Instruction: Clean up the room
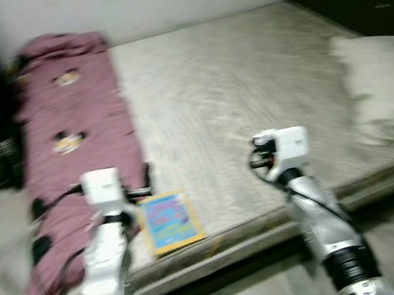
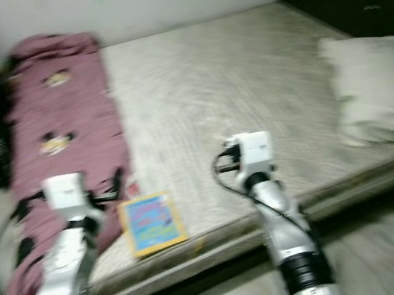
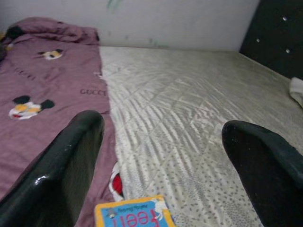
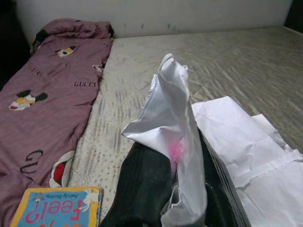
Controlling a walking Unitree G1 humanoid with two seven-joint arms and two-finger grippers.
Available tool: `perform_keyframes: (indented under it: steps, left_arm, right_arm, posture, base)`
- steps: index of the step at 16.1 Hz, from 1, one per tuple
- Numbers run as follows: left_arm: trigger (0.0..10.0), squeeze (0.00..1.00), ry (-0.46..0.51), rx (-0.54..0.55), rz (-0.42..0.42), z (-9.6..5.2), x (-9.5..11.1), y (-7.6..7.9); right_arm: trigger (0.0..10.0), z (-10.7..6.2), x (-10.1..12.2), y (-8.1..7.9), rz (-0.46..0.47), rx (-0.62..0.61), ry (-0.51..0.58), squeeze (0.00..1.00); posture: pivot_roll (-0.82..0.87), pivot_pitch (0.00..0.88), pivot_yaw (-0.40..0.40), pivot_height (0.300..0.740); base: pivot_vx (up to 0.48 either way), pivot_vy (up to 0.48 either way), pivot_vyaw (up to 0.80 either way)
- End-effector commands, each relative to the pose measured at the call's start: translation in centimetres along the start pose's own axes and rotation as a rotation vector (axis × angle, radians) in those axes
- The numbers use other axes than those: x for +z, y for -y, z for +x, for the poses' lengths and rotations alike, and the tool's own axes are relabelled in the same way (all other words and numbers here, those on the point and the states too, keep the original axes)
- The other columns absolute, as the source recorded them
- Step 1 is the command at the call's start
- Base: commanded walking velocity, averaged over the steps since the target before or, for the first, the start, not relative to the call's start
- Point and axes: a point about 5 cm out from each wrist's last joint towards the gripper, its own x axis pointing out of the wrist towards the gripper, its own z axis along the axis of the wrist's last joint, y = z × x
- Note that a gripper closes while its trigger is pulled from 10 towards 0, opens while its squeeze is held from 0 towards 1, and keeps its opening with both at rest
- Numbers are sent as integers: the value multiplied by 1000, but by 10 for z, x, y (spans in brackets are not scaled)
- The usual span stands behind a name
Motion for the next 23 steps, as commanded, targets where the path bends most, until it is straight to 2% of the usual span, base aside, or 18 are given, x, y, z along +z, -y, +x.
perform_keyframes:
  steps: [1, 5, 8, 12, 23]
  left_arm:
    - [10000, 0, -5, 34, 13, -1, 1, -10]
    - [10000, 0, -5, 39, 7, -1, 1, -9]
    - [10000, 0, 1, 38, 8, 0, 2, -9]
    - [10000, 0, 9, 45, 13, 0, 3, -10]
    - [10000, 0, 31, 78, 30, 2, 6, -12]
  right_arm:
    - [10000, 2, 4, -8, 5, 21, 17, 0]
    - [10000, 2, 4, -8, 1, 24, 18, 0]
    - [10000, 1, 7, -19, -46, 99, 44, 0]
    - [10000, 2, 7, -17, -38, 84, 40, 0]
    - [10000, 4, 7, -19, -57, 93, 45, 0]
  posture:
    - [-63, 0, 8, 740]
    - [-65, 0, 6, 740]
    - [-65, 0, 7, 740]
    - [-65, 0, 11, 740]
    - [-65, 0, 13, 740]
  base:
    - [0, 480, 800]
    - [0, 480, 734]
    - [0, 480, 0]
    - [0, 454, 0]
    - [0, 0, 727]
